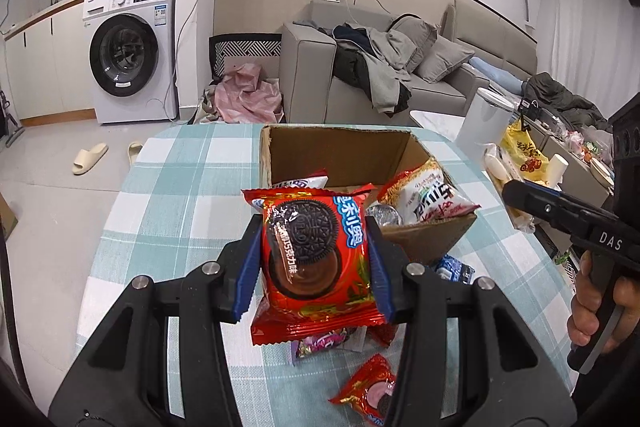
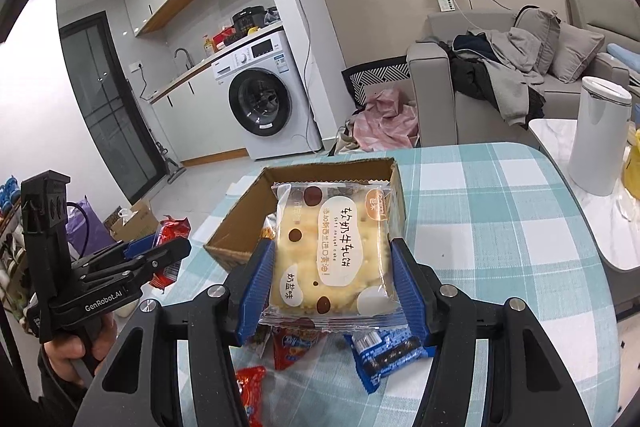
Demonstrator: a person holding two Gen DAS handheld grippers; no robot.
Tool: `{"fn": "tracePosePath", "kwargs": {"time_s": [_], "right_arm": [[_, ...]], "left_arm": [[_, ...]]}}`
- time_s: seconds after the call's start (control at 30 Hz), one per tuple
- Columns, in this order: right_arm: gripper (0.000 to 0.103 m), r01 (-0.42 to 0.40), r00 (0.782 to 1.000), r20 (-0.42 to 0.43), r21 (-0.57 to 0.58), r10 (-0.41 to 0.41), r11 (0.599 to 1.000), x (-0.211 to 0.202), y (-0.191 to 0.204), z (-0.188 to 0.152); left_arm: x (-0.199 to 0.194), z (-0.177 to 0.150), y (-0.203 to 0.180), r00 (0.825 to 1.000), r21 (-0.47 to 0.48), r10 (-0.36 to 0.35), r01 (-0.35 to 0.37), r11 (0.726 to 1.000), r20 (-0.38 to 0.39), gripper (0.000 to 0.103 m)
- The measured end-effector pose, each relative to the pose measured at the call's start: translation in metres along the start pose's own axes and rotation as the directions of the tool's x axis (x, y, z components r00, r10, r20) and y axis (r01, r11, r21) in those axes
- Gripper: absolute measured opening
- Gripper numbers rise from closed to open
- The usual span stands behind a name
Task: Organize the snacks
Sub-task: 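Carry the Oreo pack with the left tool while the right tool carries the bun pack into the box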
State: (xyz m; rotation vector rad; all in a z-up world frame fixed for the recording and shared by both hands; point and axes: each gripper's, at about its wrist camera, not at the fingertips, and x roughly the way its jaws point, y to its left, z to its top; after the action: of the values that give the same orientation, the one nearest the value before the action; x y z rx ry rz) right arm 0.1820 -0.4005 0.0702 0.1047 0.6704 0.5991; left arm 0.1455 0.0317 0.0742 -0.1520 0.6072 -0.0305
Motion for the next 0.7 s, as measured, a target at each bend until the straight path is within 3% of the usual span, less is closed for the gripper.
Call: {"fn": "tracePosePath", "kwargs": {"time_s": [0.4,0.7], "right_arm": [[0.059,0.004,1.000,-0.016,0.007,-0.004,1.000,0.019,-0.002,0.012],[0.058,0.001,0.998,-0.062,0.002,-0.001,1.000,0.048,-0.003,0.014]], "left_arm": [[0.018,0.020,-0.007,0.999,0.008,0.002,-0.003,1.000,0.035,0.045],[0.052,0.026,-0.012,1.000,0.021,0.003,-0.003,1.000,0.000,0.045]]}}
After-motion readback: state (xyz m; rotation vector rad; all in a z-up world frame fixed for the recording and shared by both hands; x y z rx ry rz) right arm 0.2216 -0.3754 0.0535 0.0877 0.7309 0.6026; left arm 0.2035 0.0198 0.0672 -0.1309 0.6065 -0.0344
